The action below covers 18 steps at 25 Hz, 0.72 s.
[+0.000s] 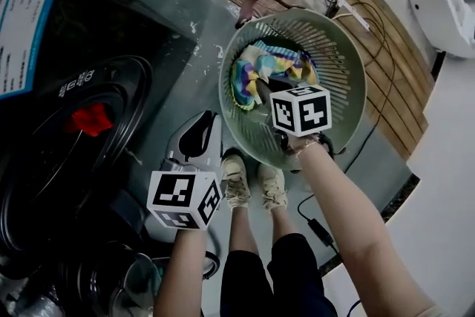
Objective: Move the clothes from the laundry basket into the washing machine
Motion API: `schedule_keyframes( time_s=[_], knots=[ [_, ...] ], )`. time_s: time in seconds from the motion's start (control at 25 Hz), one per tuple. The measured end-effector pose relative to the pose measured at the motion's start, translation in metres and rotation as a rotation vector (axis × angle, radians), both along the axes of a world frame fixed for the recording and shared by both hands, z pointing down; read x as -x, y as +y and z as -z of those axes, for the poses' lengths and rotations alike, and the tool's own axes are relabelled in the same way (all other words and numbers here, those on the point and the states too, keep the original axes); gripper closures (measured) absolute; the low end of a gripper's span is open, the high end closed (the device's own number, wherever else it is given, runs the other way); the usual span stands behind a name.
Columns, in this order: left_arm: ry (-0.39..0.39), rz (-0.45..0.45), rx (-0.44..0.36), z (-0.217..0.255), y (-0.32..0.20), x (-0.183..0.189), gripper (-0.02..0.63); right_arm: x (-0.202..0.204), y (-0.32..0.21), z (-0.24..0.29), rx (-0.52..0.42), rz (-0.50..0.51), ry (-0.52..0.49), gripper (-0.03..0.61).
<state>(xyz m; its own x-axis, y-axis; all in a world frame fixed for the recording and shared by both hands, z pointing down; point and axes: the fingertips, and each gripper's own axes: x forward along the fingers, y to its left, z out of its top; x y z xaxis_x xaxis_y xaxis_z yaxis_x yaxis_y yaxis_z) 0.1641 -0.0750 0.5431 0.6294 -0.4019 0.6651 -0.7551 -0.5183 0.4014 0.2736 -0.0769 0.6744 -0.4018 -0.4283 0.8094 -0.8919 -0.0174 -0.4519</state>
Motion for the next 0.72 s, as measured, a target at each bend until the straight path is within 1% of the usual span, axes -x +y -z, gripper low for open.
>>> schedule_keyframes(
  time_s=[0.12,0.28,0.36,0.48,0.72],
  knots=[
    [0.013,-0.028,0.016,0.018,0.013,-0.017,0.394,-0.004,-0.002,0.059,-0.101,-0.041,-0.067,0.531],
    [0.028,-0.073,0.013,0.038,0.029,-0.04,0.322,-0.002,0.001,0.131,-0.202,-0.031,-0.139,0.531],
    [0.022,-0.095,0.006,0.048,0.037,-0.046,0.29,0.002,0.005,0.171,-0.251,-0.026,-0.176,0.531],
    [0.004,-0.098,0.014,0.057,0.048,-0.052,0.265,0.011,0.013,0.233,-0.312,-0.022,-0.241,0.531],
    [0.013,-0.078,-0.023,0.092,0.051,-0.061,0.265,0.037,0.029,0.337,-0.417,0.02,-0.346,0.531]
  ],
)
